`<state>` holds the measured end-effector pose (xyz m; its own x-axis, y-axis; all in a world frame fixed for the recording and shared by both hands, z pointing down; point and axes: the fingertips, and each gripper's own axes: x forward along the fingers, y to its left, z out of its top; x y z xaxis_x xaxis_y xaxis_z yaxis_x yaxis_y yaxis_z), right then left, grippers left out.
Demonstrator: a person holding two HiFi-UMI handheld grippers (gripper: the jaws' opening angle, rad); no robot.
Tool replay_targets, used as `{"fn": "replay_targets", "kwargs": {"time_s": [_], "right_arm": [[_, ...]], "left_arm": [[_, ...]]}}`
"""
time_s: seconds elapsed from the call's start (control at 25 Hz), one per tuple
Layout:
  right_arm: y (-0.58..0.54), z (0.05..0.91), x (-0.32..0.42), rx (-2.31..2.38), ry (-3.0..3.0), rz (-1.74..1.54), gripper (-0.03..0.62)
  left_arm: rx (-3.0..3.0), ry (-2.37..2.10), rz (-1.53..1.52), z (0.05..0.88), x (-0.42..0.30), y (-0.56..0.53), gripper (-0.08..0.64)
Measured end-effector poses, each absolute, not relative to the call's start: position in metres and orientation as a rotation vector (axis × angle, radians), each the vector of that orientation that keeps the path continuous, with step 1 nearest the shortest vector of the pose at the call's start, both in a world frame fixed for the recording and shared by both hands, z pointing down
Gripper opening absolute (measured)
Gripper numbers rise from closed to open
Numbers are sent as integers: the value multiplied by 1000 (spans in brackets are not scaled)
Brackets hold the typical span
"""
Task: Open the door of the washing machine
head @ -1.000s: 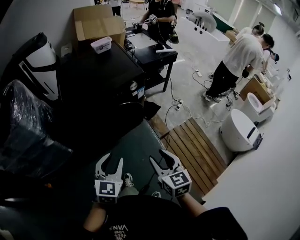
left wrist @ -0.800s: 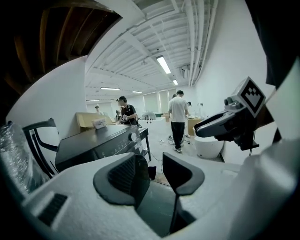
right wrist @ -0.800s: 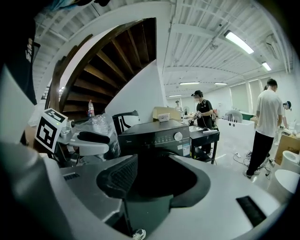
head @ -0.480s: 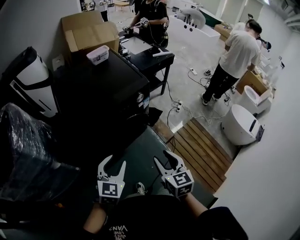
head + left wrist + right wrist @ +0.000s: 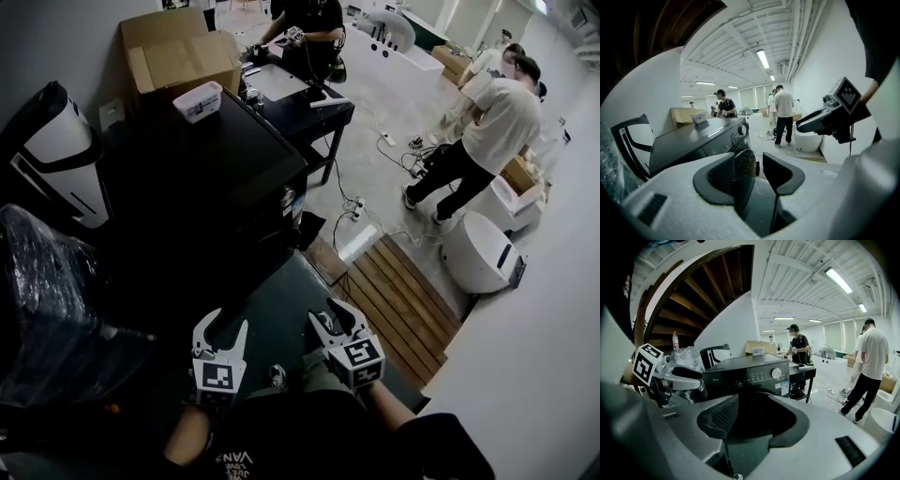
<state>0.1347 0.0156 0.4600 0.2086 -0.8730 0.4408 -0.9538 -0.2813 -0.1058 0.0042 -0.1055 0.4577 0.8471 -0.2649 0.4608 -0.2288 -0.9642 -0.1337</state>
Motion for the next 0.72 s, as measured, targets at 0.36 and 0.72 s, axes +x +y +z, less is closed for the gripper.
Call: {"fn": "replay_targets", "kwargs": {"time_s": [0.36,0.72], "right_arm": [[-26,486,196,2124,-1817,600,179],[-81,535,270,1878,-1886,622,179]], "left_arm": [[-2937,597,-809,480,46,-139,179],[-2877,641,-926,517,125,-174,179]]}}
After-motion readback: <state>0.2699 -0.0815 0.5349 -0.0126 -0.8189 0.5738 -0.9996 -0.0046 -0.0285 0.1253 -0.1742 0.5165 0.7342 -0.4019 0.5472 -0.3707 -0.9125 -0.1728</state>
